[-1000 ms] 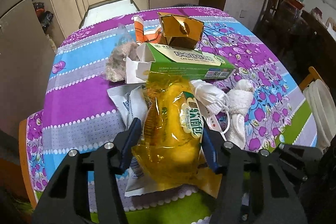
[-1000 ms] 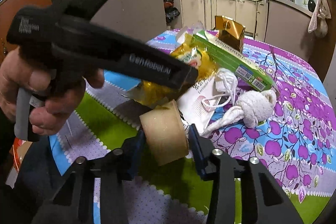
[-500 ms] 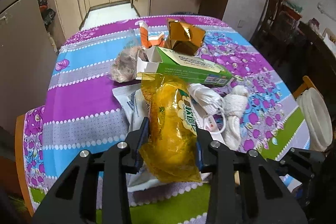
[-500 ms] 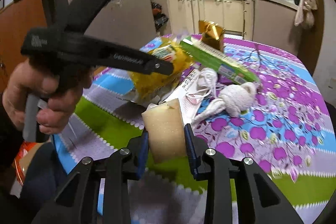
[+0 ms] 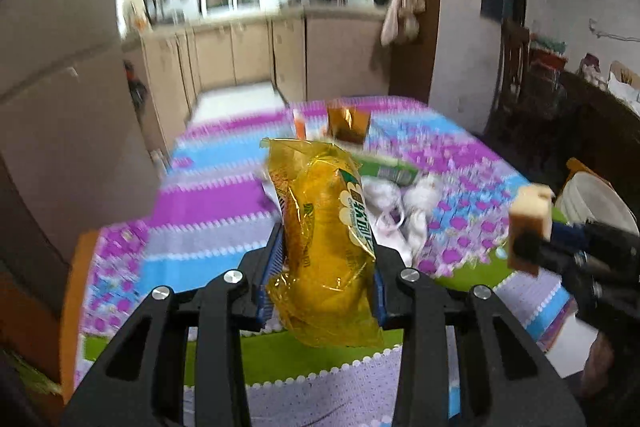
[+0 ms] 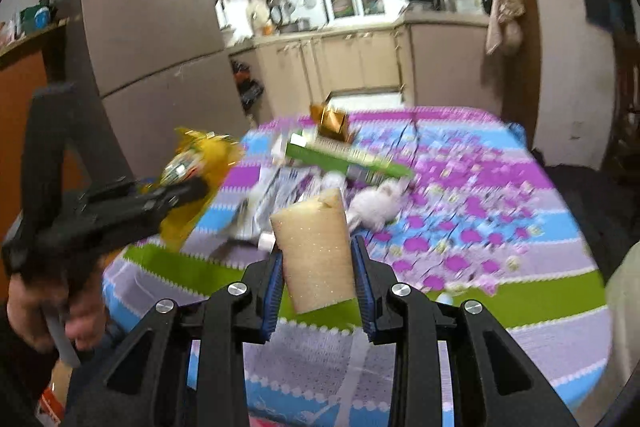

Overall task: Collect trash
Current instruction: 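Carry the chip bag and sponge to the bucket and release both inside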

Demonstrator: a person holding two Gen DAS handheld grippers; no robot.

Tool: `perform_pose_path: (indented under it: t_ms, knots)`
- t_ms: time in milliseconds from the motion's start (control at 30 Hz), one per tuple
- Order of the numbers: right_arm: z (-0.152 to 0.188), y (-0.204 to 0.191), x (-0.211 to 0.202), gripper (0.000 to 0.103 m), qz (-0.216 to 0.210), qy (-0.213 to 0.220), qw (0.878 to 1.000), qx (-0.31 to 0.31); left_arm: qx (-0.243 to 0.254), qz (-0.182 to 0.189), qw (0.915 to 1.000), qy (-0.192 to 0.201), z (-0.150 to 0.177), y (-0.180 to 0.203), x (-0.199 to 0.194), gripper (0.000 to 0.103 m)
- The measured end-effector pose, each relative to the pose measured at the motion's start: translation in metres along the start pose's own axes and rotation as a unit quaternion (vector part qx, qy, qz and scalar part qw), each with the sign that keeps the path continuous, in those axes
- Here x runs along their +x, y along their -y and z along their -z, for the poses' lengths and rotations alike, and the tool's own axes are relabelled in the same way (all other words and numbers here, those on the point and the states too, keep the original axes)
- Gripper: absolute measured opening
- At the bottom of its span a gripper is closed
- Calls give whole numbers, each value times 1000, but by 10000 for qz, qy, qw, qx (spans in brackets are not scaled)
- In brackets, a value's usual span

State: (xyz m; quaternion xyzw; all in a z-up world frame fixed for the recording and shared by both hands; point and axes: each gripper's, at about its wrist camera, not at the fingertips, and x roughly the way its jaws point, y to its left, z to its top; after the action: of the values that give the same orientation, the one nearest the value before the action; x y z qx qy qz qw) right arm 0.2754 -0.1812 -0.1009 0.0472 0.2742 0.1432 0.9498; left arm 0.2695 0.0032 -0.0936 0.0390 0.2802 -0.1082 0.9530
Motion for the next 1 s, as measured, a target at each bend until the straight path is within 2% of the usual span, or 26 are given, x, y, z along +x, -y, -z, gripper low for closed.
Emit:
perform_pose_path:
  t_ms: [100,300,633,1000]
  knots:
    - [-13,-2,-17,33,159,226,9996,27,27,-111,9984,551,-4,8,-31,35]
    - [-36,-2,-54,33,575,558,9968,19,-32,11,9949,1013,-22,22,-61,35]
    - [-51,34,-110,33,1268,837,9882,193,146,466,9925,1123,-44,61,-65,35]
    - [-53,125,-195,33,2274,1024,9660,675,497,1445,9821,1103,-70,148,-53,35]
